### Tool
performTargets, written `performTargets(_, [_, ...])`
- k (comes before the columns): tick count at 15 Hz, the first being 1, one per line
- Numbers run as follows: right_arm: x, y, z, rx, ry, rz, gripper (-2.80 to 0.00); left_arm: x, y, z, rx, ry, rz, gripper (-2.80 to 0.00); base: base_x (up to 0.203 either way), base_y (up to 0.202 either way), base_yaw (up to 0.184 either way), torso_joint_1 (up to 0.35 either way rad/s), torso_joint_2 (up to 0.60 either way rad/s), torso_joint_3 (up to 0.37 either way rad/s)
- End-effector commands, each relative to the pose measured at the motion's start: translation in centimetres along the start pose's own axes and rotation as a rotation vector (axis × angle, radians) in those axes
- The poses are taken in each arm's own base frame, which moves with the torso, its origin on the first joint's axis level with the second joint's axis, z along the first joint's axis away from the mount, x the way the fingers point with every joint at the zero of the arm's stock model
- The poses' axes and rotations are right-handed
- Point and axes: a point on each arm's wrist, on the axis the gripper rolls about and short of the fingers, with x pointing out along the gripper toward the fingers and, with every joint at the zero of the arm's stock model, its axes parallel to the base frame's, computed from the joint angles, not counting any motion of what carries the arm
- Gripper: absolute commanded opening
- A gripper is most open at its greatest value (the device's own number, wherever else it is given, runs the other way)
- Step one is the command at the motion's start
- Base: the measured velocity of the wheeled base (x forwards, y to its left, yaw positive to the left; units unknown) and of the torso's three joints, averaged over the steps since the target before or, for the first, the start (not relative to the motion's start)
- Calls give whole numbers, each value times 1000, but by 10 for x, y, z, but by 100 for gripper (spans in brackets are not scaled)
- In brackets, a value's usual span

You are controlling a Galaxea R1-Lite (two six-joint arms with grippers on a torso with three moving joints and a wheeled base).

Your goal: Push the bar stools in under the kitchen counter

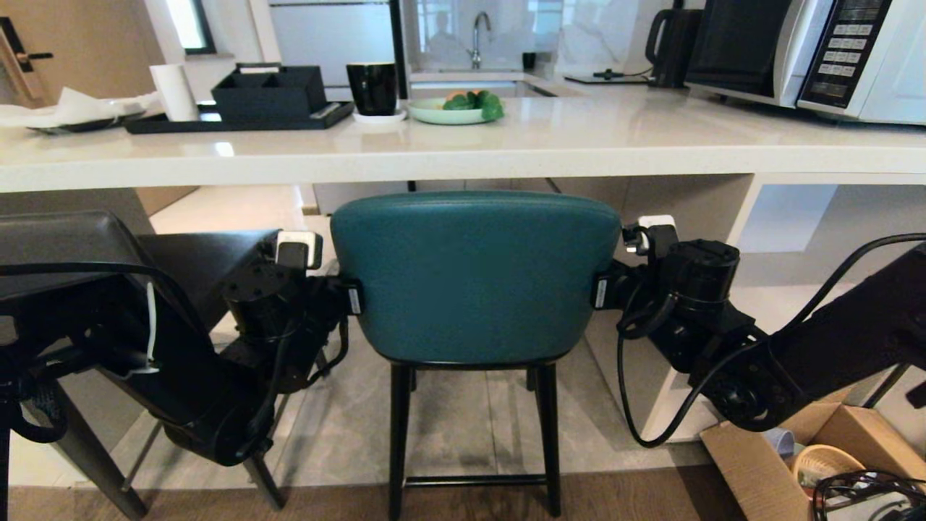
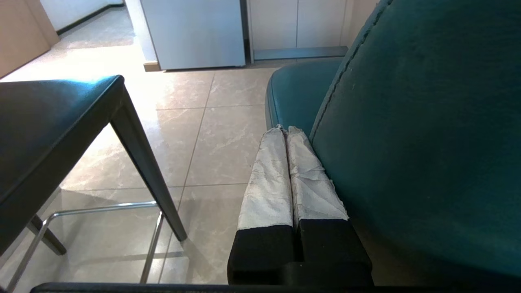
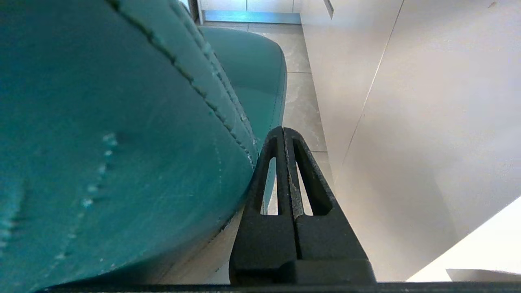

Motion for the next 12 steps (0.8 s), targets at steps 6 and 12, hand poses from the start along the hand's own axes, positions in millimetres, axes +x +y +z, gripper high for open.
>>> performTargets(6, [23,1,-6,3,-2,-29,-280,23,13,-14,12,22,54,-280,0,0,0,0,0,0])
performTargets(12, [12,-13,10,19,-36,-72,-280,13,19,19,-35,-58,61,-280,0,0,0,0,0,0])
